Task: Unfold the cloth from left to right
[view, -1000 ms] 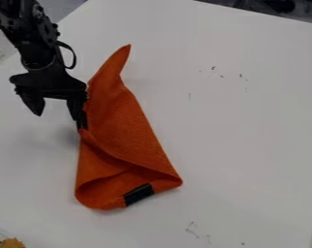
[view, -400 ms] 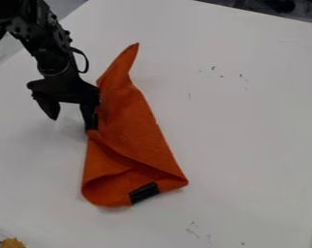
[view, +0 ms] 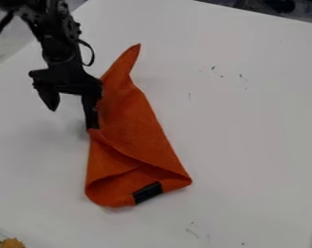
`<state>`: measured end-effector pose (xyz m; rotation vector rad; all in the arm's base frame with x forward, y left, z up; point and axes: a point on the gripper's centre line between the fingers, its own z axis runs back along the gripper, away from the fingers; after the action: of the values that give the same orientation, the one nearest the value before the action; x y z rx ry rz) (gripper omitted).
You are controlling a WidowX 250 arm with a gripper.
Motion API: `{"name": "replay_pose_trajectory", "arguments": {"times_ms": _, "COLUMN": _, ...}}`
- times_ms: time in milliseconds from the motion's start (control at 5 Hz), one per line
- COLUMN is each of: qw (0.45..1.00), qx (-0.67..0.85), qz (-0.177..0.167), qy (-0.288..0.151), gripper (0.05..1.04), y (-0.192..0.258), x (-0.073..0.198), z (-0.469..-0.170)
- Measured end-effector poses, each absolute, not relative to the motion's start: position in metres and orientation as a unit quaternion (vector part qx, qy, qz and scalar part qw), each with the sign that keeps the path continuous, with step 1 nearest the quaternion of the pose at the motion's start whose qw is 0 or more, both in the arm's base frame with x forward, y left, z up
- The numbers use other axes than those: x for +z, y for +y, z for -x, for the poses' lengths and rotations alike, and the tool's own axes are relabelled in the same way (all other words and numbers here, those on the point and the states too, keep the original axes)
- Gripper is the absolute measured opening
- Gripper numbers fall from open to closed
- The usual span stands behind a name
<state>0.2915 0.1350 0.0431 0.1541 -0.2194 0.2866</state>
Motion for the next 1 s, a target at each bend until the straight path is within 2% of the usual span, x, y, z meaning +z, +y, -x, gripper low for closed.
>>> {"name": "replay_pose_trajectory", "arguments": {"times_ms": 200, "qw": 0.981, "qx": 0.14, "qz": -0.091, "qy": -0.1, "gripper": 1.001, "y": 0.125, "x": 0.054, "z": -0.295}}
{"name": "replay_pose_trajectory", "arguments": {"times_ms": 400, "qw": 0.98, "qx": 0.149, "qz": -0.087, "qy": -0.104, "gripper": 1.001, "y": 0.119, "x": 0.055, "z": -0.296}}
{"name": "replay_pose_trajectory", "arguments": {"times_ms": 600, "qw": 0.98, "qx": 0.145, "qz": -0.063, "qy": -0.118, "gripper": 1.001, "y": 0.112, "x": 0.052, "z": -0.301}}
{"name": "replay_pose_trajectory", "arguments": {"times_ms": 1000, "qw": 0.983, "qx": 0.148, "qz": -0.041, "qy": -0.096, "gripper": 1.001, "y": 0.11, "x": 0.027, "z": -0.291}}
